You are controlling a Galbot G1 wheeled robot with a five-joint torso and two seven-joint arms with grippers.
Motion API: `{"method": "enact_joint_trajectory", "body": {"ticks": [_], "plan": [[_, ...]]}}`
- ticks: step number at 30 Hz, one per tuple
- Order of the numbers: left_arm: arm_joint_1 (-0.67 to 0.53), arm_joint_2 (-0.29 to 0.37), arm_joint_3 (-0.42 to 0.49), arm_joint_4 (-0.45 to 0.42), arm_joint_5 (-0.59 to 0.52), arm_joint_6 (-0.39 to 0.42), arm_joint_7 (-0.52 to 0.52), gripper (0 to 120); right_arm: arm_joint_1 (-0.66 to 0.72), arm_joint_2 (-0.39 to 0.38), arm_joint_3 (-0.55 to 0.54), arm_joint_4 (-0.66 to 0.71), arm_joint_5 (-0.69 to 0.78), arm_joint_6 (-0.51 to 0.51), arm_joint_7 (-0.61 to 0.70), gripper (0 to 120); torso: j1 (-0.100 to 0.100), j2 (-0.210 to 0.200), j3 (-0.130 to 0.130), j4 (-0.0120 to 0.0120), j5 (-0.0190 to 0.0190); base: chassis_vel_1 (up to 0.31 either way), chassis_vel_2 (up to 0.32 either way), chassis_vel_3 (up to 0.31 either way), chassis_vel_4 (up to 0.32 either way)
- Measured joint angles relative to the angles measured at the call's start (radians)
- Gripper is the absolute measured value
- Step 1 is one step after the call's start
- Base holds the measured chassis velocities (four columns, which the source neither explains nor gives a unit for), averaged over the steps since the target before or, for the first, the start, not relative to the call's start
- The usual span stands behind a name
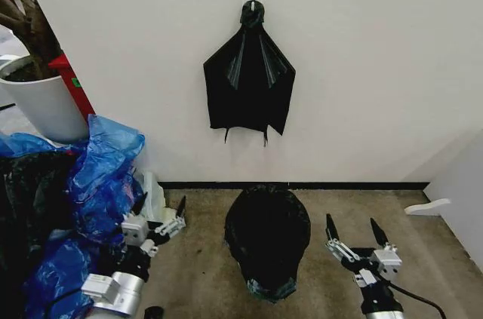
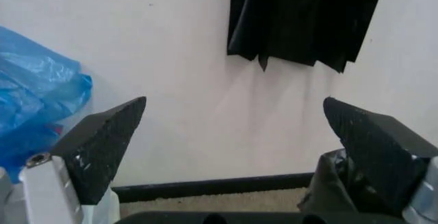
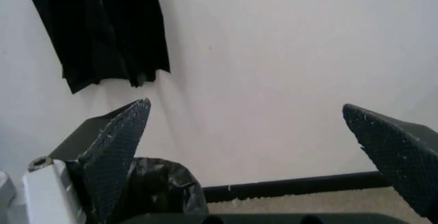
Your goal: Place the garbage bag over the trash bin.
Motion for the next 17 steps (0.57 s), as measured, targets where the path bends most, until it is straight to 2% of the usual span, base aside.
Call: {"method": "enact_joint_trajectory", "body": {"ticks": [17], "plan": [[0.024, -0.010, -0.022, -0.045, -0.001, 0.025, -0.009, 100, -0.023, -0.016, -0.002, 0.009, 0.030, 0.030, -0.025, 100, 0.000, 0.000, 0.000, 0.0002, -0.0001, 0.000, 0.000, 0.000, 0.000]]}}
